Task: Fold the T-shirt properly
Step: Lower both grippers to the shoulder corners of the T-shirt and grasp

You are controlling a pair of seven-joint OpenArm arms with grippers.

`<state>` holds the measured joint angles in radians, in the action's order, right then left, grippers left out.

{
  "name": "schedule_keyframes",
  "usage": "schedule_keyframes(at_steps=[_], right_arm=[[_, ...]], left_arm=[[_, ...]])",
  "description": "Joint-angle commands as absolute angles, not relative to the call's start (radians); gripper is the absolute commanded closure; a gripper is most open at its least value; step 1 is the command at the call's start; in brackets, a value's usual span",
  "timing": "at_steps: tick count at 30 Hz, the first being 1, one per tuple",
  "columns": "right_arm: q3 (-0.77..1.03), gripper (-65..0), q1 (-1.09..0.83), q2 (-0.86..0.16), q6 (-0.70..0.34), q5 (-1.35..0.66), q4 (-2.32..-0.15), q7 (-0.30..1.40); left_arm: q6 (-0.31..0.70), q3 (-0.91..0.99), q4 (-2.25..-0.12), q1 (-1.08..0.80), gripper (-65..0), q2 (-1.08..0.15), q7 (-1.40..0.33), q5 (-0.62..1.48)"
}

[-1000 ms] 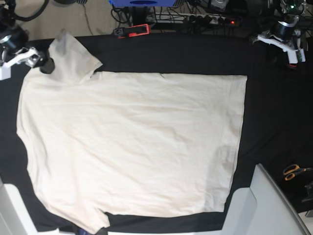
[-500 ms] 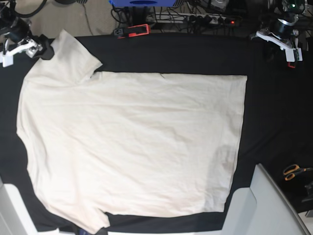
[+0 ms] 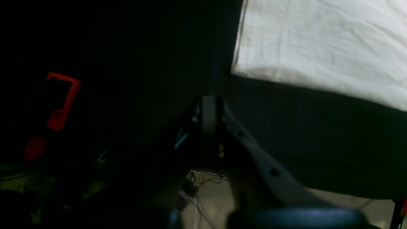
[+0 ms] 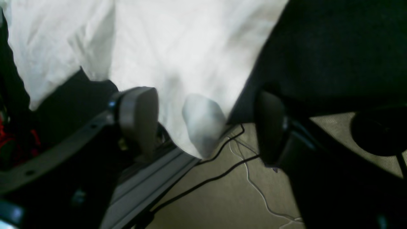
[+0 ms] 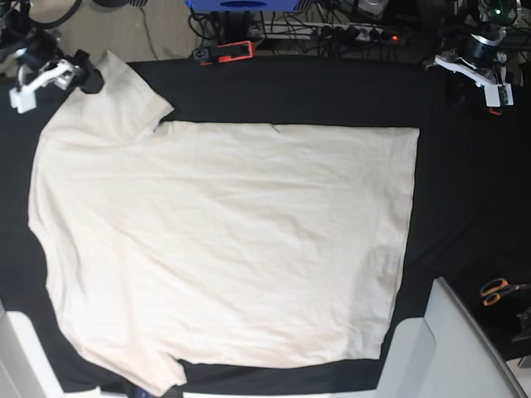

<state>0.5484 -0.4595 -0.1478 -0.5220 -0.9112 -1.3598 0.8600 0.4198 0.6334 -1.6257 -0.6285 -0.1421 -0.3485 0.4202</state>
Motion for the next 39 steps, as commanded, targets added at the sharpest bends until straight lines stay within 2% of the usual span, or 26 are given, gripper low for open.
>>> schedule_keyframes(at_steps=[1,12,14,16,18,19,21,23,29,39], right_arm=[[0.542,-38.7,-0.461,-0.159,-0.532,-0.928,-1.372,0.855],[0.492,-37.2,-0.453,-0.16,-0.533,-0.928,-1.369,0.852],[0.492,-31.1,-0.453,-0.16,-0.533,-0.928,-1.369,0.852],[0.49,-17.9,-0.453,-0.16,-0.533,-0.928,-1.369,0.852],[0.489,-4.2,-0.453,-0.16,-0.533,-0.928,-1.368,0.852],[0.487,0.0,-0.453,-0.162,-0.532,-0.928,-1.362,0.852],[0.492,-2.6,-0.452,-0.163,-0.532,-0.928,-1.34,0.854],[0.492,-0.9,-0.443,-0.163,-0.532,-0.928,-1.313,0.854],[0.484,-0.5,-0.433,-0.166,-0.532,-0.928,-1.287,0.854],[0.484,-0.5,-0.433,-0.166,-0.532,-0.928,-1.287,0.854]], left_arm=[[0.423,0.641,-1.639,-0.634,0.0,-0.154,-0.329,0.432],[0.423,0.641,-1.573,-0.604,0.0,-0.153,-0.331,0.44],[0.423,0.641,-1.534,-0.593,0.0,-0.151,-0.331,0.441],[0.423,0.641,-1.515,-0.576,0.0,-0.147,-0.331,0.443],[0.423,0.641,-1.517,-0.57,-6.6,-0.134,-0.331,0.443],[0.423,0.641,-1.523,-0.57,-11.2,-0.128,-0.331,0.443],[0.423,0.641,-1.531,-0.561,-19.3,-0.122,-0.331,0.475],[0.423,0.641,-1.521,-0.552,-22.5,-0.128,-0.331,0.564],[0.423,0.636,-1.434,-0.516,-22.2,-0.156,-0.332,0.759],[0.423,0.63,-1.282,-0.395,-22.4,-0.154,-0.332,0.766]])
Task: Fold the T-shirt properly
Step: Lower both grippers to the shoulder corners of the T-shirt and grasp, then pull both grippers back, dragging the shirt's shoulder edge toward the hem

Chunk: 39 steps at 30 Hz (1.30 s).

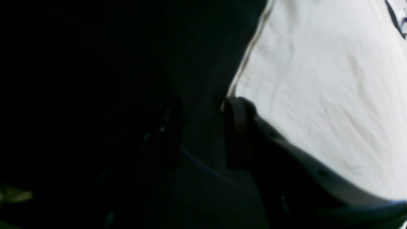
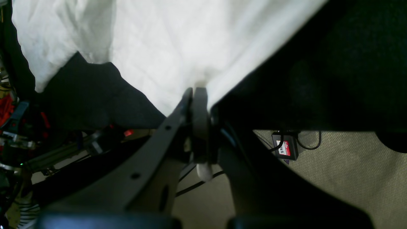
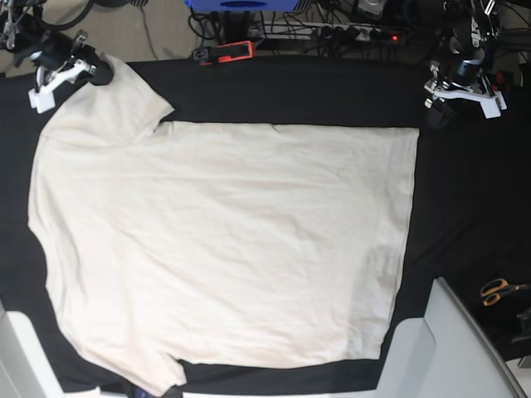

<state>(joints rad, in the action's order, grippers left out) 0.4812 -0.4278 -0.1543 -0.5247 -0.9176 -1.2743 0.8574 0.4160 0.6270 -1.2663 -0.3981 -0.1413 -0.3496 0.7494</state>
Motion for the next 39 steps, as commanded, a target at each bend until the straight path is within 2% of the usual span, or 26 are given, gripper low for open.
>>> schedule_keyframes(at_steps=[1,10,14,30,31,33,35,39], right_arm=[[0.484,-0.5,-0.433,-0.166,-0.532,-0.928,-1.288,0.854],[0.484,-0.5,-0.433,-0.166,-0.532,-0.928,-1.288,0.855],[0.484,-0.5,-0.426,-0.166,-0.532,-0.928,-1.288,0.862],[0.484,-0.5,-0.42,-0.166,-0.532,-0.928,-1.288,0.862],[0.484,-0.5,-0.42,-0.166,-0.532,-0.928,-1.288,0.862],[0.483,-0.5,-0.42,-0.166,-0.532,-0.928,-1.288,0.862],[0.483,-0.5,-0.42,-0.166,-0.532,-0.928,-1.288,0.862],[0.483,-0.5,-0.42,-0.166,-0.532,-0.928,-1.288,0.862]], left_arm=[[0.423,0.63,-1.27,-0.384,-22.4,-0.154,-0.332,0.766],[0.423,0.591,-1.161,-0.308,-22.4,-0.154,-0.332,0.76],[0.423,0.536,-1.156,-0.291,-22.4,-0.154,-0.331,0.76],[0.423,0.513,-1.156,-0.248,-21.9,-0.122,-0.332,0.76],[0.423,0.501,-1.155,-0.248,-21.2,-0.125,-0.332,0.76],[0.423,0.489,-1.155,-0.249,-14.6,-0.128,-0.332,0.76],[0.423,0.486,-1.155,-0.249,-0.5,-0.13,-0.332,0.76],[0.423,0.486,-1.139,-0.246,0.0,-0.13,-0.335,0.76]])
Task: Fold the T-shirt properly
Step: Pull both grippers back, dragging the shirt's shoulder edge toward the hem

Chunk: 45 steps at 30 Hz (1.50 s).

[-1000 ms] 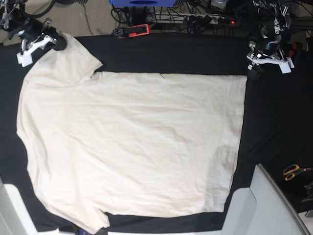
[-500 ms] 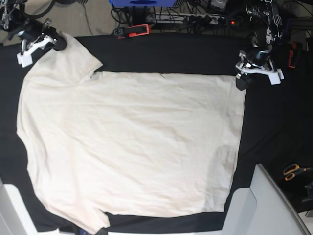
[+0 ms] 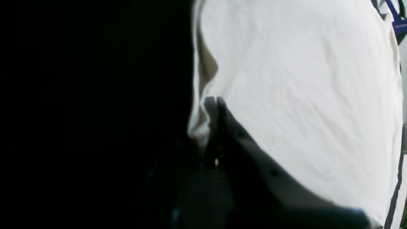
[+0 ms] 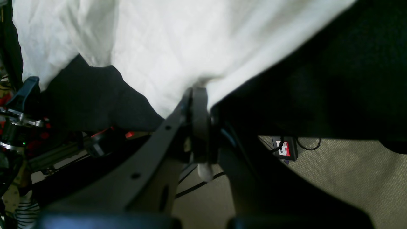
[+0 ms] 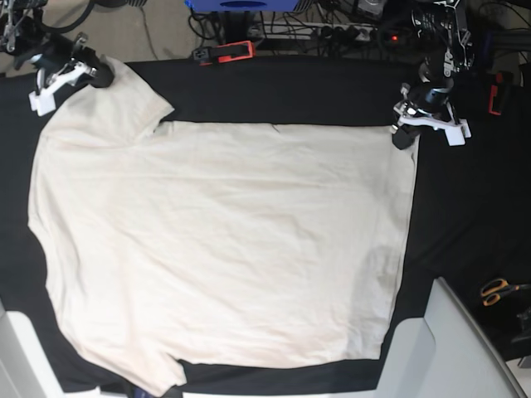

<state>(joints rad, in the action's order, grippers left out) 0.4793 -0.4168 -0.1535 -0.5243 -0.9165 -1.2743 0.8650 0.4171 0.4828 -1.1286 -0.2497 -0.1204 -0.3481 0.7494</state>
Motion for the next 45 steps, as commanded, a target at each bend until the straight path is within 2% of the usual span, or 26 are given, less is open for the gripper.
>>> schedule_keyframes(at_steps=[1,5,10,14,18,23,31,36,45], right_arm=[[0.483,-0.5,-0.42,-0.166,-0.532,-0.928,-1.29,0.862],[0.481,-0.3,-0.426,-0.166,-0.532,-0.928,-1.374,0.863],[0.49,-0.3,-0.398,-0.174,-0.522,-0.928,-1.514,0.935],[0.492,-0.5,-0.328,-0.208,-0.518,-0.928,-1.52,0.978],[0.484,-0.5,-0.252,-0.245,-0.443,-0.928,-1.518,0.989],[0.483,-0.5,-0.137,-0.283,-0.433,-0.928,-1.415,0.989],[0.472,-0.5,0.048,-0.337,-0.433,-0.926,-1.214,0.987],[0.372,-0.5,0.148,-0.381,-0.433,-0.926,-1.118,0.955],[0.214,-0.5,0.275,-0.435,-0.433,-0.926,-0.903,0.792]], left_arm=[[0.423,0.486,-1.136,-0.245,0.0,-0.13,-0.352,0.76],[0.423,0.486,-1.176,-0.245,0.0,-0.131,-0.426,0.76],[0.423,0.486,-1.28,-0.254,0.0,-0.131,-0.432,0.759],[0.421,0.486,-1.297,-0.249,0.0,-0.131,-0.432,0.759],[0.421,0.484,-1.299,-0.219,0.0,-0.127,-0.435,0.671],[0.421,0.495,-1.293,-0.139,0.0,-0.096,-0.536,0.524],[0.42,0.486,-1.257,-0.027,0.0,-0.082,-0.544,0.395],[0.354,0.486,-1.19,0.028,0.0,-0.082,-0.544,0.351],[0.352,0.486,-1.124,0.108,0.0,-0.088,-0.544,0.344]])
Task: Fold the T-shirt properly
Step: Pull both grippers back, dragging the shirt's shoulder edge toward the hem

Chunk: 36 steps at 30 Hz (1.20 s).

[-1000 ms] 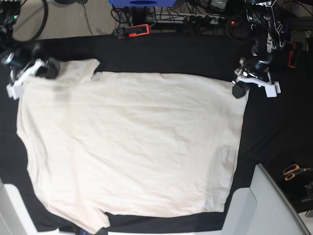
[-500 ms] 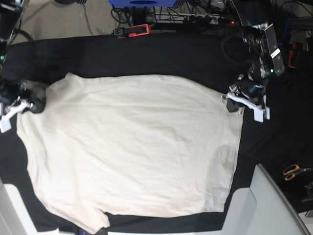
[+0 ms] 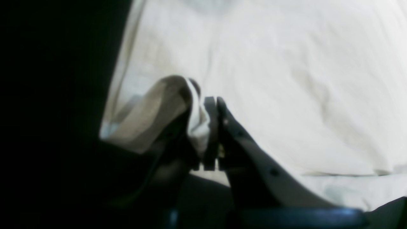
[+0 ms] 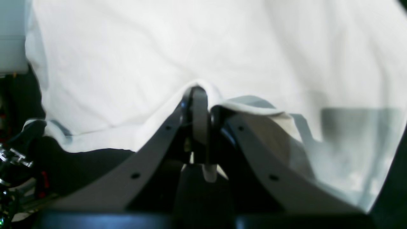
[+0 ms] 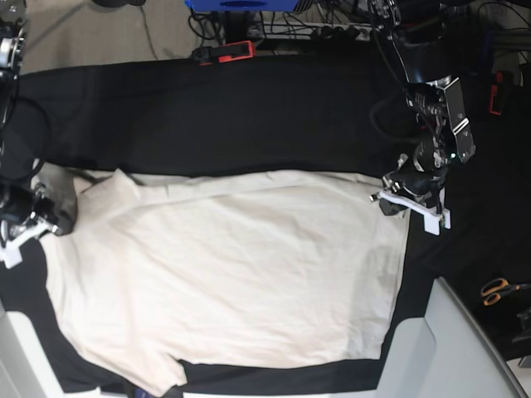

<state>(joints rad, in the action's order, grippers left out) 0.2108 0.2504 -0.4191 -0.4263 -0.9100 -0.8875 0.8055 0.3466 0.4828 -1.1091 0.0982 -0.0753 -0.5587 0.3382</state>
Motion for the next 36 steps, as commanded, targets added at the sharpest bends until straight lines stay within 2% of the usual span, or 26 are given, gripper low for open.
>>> schedule_keyframes(at_steps=[1,10,15,21,28,36], right_arm=[[0.191,-0.5,0.286,-0.435,-0.433,-0.926,-0.886,0.774],[0.041,-0.5,0.372,-0.461,-0.433,-0.926,-0.862,0.694],[0.027,-0.5,0.394,-0.461,-0.433,-0.912,-0.86,0.69],[0.035,-0.5,0.409,-0.438,-0.435,-0.785,-0.86,0.687],[0.027,-0.5,0.427,-0.437,-0.437,-0.771,-0.86,0.65],[0.027,-0.5,0.449,-0.432,-0.438,-0.723,-0.86,0.622]], left_arm=[[0.352,0.486,-1.115,0.119,0.0,-0.088,-0.544,0.344],[0.351,0.421,-1.109,0.166,0.0,-0.085,-0.541,0.245],[0.351,0.412,-1.106,0.193,0.0,-0.088,-0.539,0.242],[0.351,0.412,-1.106,0.22,0.0,-0.09,-0.539,0.24],[0.351,0.41,-1.012,0.26,0.0,-0.11,-0.538,0.24],[0.351,0.41,-1.004,0.282,0.0,-0.125,-0.536,0.24]])
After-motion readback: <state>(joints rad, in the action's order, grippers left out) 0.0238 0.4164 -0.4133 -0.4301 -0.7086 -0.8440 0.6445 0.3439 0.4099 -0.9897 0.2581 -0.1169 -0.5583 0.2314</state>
